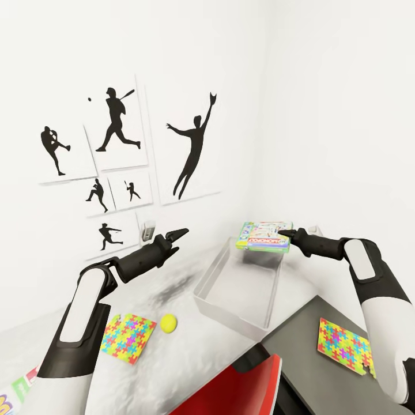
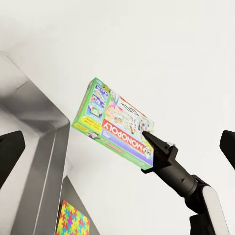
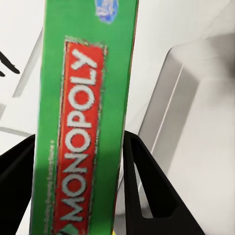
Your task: Put all the toys in the child's room - the three board games (two on the bed and one on the table), the two jigsaw puzzles on the table, and the tennis ball on the table - inside the toy box on the table in the child's room.
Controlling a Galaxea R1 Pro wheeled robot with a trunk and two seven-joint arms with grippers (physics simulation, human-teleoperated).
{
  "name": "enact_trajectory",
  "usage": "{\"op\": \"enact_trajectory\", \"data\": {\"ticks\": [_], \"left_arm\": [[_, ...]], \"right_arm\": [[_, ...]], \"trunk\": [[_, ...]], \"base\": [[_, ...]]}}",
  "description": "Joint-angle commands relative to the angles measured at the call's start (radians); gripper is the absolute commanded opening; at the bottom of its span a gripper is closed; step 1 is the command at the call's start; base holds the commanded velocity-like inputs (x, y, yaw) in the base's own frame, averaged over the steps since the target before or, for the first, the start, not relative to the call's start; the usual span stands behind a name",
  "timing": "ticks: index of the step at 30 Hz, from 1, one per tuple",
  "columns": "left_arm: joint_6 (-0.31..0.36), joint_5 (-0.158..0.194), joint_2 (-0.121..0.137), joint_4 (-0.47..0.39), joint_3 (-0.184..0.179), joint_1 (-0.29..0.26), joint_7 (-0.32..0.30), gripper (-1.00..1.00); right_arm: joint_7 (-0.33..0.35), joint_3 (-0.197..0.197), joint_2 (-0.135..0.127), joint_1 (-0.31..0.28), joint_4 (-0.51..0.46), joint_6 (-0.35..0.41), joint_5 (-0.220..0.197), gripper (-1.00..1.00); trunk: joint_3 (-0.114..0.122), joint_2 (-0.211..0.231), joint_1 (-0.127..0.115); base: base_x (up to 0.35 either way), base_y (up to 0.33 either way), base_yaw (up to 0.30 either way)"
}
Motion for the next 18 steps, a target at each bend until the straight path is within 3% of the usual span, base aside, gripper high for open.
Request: {"op": "enact_trajectory", "data": {"ticks": [1, 11, 18], "left_arm": [[0.003, 0.01, 0.0, -0.001, 0.001, -0.001, 0.01, 1.0], [0.003, 0.01, 0.0, -0.001, 0.001, -0.001, 0.005, 1.0], [0.001, 0.01, -0.001, -0.001, 0.001, -0.001, 0.004, 1.0]], "right_arm": [[0.01, -0.002, 0.0, -0.001, 0.0, 0.004, 0.009, -1.0], [-0.004, -0.003, -0.001, -0.008, 0.008, 0.005, 0.009, -1.0], [-0.088, -0.002, 0.009, -0.018, 0.041, 0.005, 0.004, -1.0]], "trunk": [[-0.002, -0.002, 0.001], [-0.004, -0.002, 0.001], [-0.013, -0.002, 0.001]], "base": [[0.0, 0.0, 0.0], [0.0, 0.0, 0.0], [0.0, 0.0, 0.0]]}}
